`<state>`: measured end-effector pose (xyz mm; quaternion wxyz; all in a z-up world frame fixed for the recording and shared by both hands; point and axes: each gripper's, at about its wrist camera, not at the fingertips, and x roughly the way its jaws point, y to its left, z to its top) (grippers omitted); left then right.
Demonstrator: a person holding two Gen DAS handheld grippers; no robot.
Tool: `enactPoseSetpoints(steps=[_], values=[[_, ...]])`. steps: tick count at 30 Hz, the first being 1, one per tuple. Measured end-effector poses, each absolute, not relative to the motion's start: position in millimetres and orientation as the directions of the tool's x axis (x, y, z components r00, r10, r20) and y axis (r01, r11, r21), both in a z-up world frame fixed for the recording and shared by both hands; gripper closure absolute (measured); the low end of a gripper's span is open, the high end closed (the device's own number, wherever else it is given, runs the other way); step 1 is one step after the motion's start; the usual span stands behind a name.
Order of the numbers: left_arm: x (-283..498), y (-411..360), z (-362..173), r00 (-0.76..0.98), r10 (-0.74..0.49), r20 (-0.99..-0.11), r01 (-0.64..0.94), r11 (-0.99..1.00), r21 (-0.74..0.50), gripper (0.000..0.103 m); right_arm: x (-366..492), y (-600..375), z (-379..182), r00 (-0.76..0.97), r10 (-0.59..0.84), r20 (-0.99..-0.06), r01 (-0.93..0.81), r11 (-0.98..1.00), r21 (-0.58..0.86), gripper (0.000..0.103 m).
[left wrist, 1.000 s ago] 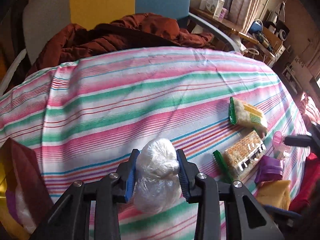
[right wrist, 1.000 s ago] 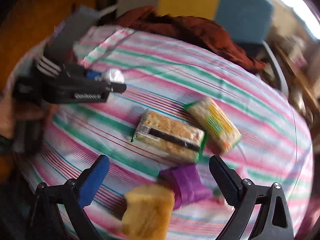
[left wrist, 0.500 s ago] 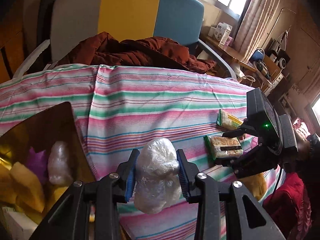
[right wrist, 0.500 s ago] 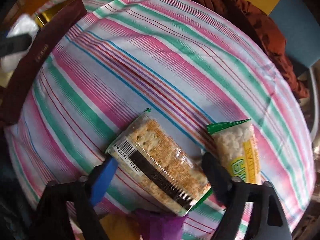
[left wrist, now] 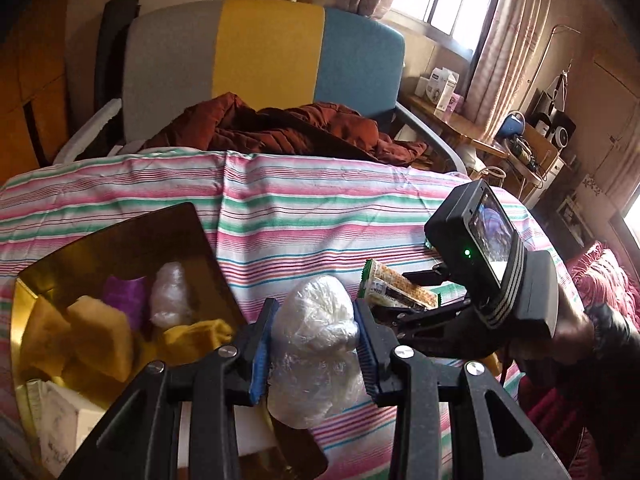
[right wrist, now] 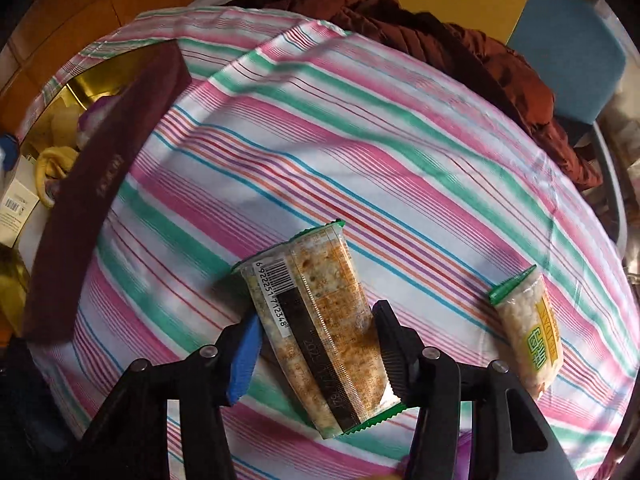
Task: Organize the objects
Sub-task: 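Carry bag and cracker packet over the gold tray and open both tools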
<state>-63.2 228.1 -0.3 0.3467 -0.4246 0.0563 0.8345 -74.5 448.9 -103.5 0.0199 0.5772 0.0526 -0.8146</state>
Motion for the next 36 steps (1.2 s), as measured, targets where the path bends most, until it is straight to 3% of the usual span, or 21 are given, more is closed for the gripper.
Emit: enactPoseSetpoints(steps=[11, 18, 36], values=[[-53, 141, 14, -0.504, 0.492, -0.710, -0.523, -0.828, -0.203, 0.066, -50, 332, -32, -0.543, 0.094, -0.834, 0.071, -0.985, -0.158, 0.048], [-47, 94, 12, -0.552, 0.453, -0.701, -0.449, -0.869, -0.208, 0.066, -37, 275, 3, -0.635, 0.059, -0.770, 0.086, -0.985, -0.147, 0.048], [-44, 27, 12, -0.609, 0.421, -0.673, -0.348, -0.903, -0.250, 0.066, -26, 188, 25, -0.687, 0.027, -0.726, 0.181, -0.962, -0.206, 0.048]])
